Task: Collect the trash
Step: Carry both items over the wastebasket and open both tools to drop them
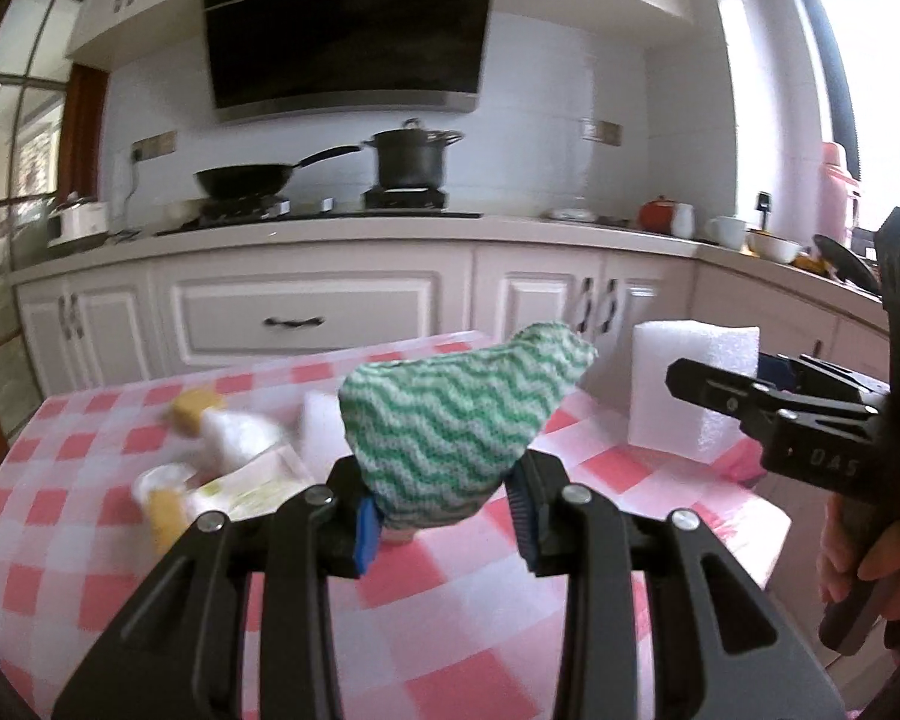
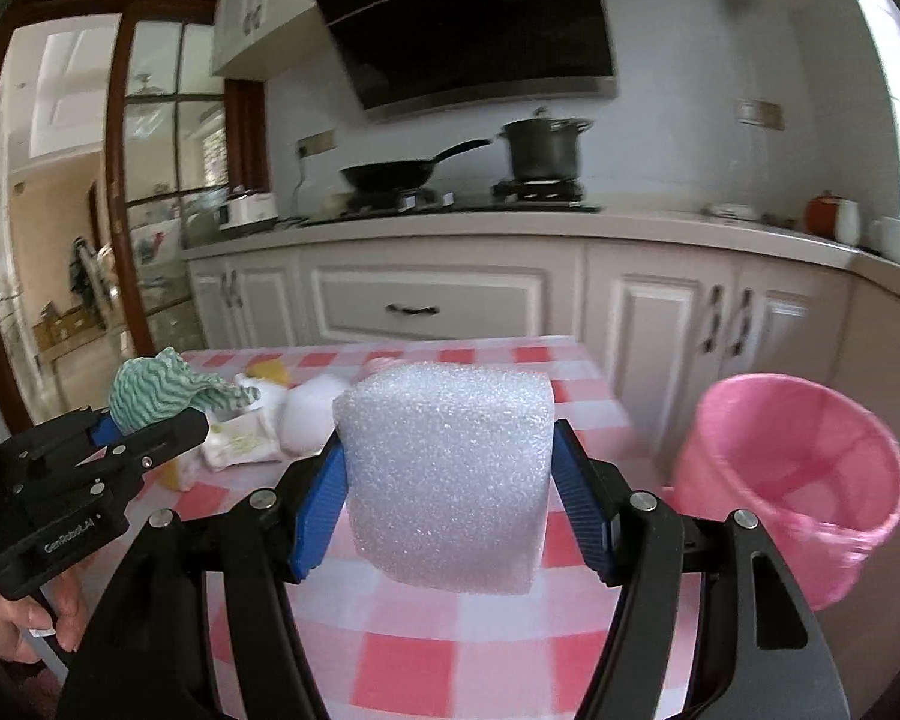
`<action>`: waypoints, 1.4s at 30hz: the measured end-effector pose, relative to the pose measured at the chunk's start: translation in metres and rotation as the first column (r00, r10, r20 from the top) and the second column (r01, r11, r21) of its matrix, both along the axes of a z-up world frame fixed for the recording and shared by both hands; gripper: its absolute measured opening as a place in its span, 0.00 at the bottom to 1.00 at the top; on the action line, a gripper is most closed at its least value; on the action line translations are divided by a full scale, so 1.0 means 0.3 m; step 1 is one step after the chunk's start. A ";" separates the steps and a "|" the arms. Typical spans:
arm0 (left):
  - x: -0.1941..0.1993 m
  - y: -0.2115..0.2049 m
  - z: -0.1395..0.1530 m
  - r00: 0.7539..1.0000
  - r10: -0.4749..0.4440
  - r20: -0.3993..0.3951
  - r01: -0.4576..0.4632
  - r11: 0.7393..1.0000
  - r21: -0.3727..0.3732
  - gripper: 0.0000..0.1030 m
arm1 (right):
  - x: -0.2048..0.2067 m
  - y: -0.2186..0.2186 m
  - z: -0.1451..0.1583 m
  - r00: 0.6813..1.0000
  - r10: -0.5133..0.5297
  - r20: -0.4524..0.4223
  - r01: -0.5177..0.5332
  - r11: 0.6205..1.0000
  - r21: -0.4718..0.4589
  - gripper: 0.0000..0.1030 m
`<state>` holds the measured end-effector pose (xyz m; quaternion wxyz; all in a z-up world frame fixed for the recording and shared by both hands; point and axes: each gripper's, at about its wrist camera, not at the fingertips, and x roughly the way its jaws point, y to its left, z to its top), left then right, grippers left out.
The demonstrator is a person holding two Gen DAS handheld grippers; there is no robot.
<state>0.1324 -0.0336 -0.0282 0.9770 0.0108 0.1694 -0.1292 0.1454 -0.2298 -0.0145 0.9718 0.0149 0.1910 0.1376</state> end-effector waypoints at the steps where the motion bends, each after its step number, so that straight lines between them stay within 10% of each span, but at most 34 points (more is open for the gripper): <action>1: 0.010 -0.026 0.005 1.000 -0.017 0.008 0.017 1.000 -0.001 0.33 | -0.004 -0.023 0.001 1.000 -0.016 0.002 0.016 1.000 0.000 0.60; 18: 0.238 -0.526 0.027 0.944 -0.324 0.059 0.324 0.946 0.023 0.33 | 0.033 -0.477 -0.019 0.951 -0.309 0.029 0.308 0.951 0.033 0.61; 32: 0.648 -0.924 -0.034 0.836 -0.537 -0.115 0.535 0.843 -0.043 0.44 | 0.243 -0.844 -0.129 0.933 -0.356 -0.050 0.359 0.930 0.077 0.64; 35: 0.683 -0.964 -0.058 0.858 -0.500 -0.121 0.502 0.865 -0.015 0.65 | 0.248 -0.860 -0.147 0.928 -0.368 -0.055 0.371 0.924 0.088 0.75; 42: 0.668 -0.905 -0.057 0.876 -0.474 -0.091 0.474 0.880 -0.023 0.73 | 0.174 -0.861 -0.161 0.923 -0.381 -0.045 0.384 0.918 0.095 0.75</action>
